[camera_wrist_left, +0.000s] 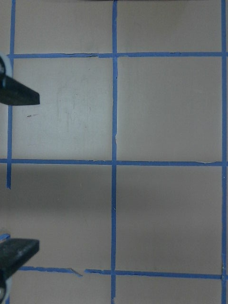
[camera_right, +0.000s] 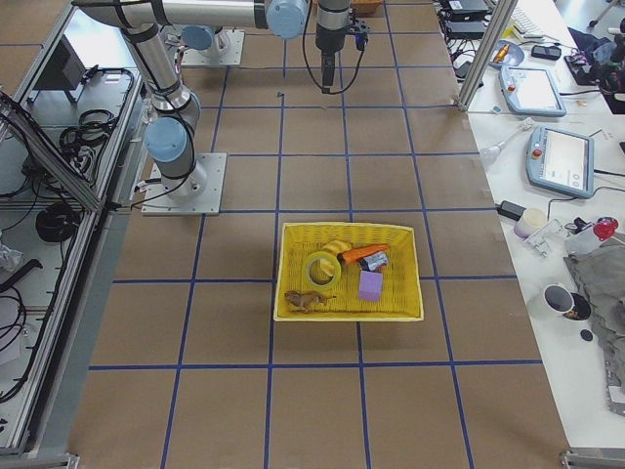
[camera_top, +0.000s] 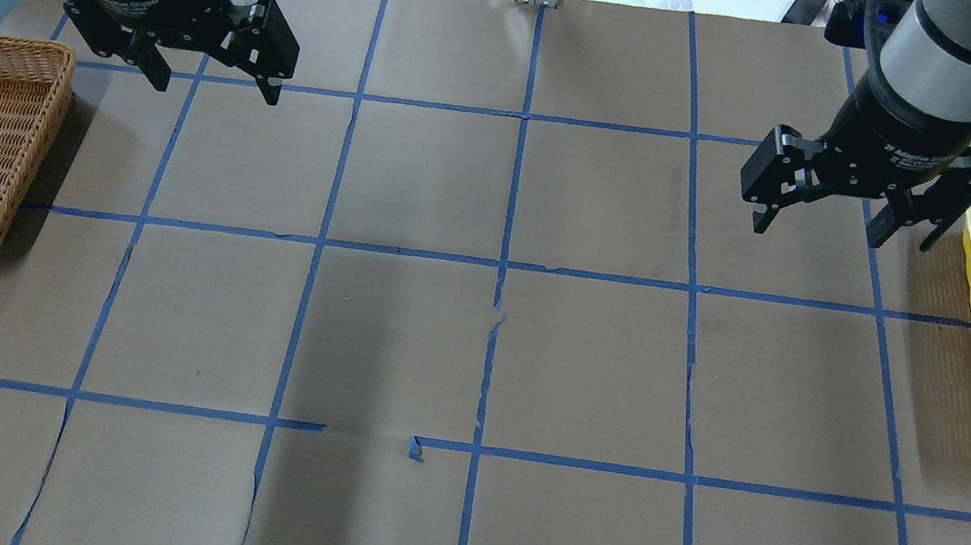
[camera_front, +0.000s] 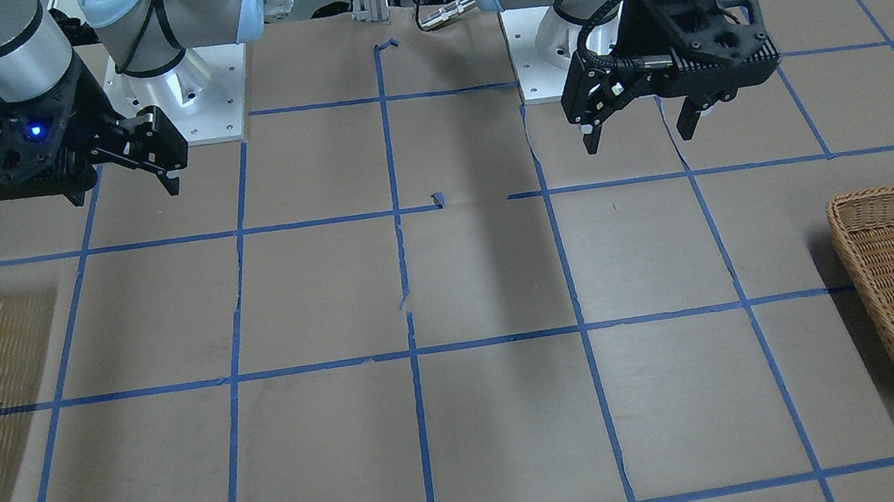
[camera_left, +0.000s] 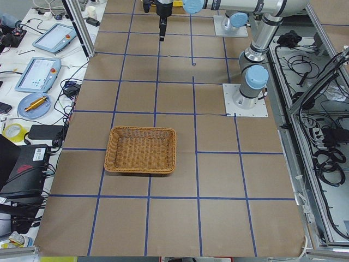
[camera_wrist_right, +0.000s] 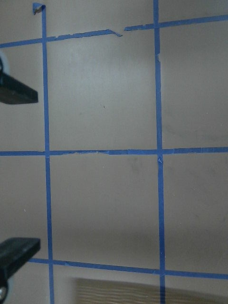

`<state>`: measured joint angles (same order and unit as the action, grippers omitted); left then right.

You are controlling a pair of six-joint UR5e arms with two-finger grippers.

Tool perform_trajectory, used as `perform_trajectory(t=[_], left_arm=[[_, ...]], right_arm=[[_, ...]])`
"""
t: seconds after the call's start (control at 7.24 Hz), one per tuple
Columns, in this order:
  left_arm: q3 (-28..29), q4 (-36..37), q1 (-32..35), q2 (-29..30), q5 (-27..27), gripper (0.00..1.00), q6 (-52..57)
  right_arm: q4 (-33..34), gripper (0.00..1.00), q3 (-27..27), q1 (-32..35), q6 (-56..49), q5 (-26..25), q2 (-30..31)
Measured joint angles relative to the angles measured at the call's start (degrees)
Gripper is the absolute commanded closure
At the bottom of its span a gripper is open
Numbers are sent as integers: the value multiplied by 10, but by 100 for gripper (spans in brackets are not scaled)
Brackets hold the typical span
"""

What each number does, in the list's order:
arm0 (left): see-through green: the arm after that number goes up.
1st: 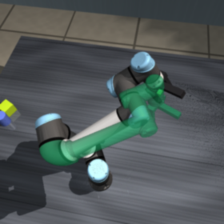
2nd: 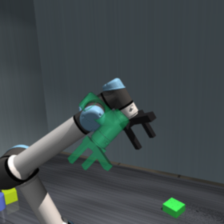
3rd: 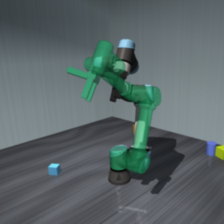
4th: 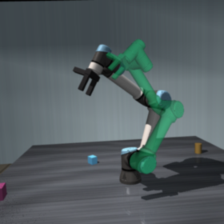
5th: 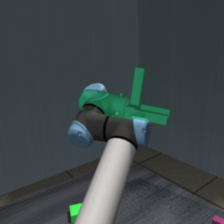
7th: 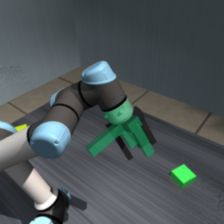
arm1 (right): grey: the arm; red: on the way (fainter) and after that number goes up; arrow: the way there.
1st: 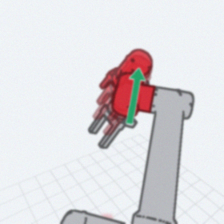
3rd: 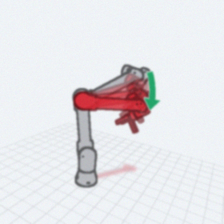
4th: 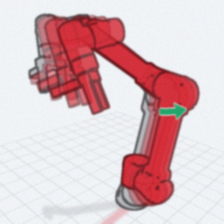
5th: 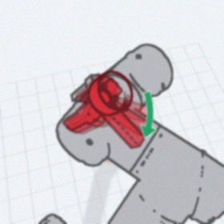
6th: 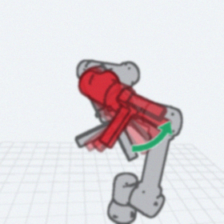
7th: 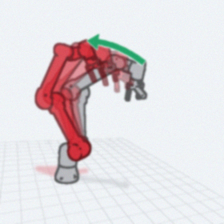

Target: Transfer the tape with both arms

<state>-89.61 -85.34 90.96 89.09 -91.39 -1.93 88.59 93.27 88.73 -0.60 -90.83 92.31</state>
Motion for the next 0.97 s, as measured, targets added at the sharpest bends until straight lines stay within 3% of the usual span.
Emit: perform_trajectory(t=[0.97], left_arm=[[0,1,0,1,0,0,0]], right_arm=[[7,0,0,0,-4,0,0]])
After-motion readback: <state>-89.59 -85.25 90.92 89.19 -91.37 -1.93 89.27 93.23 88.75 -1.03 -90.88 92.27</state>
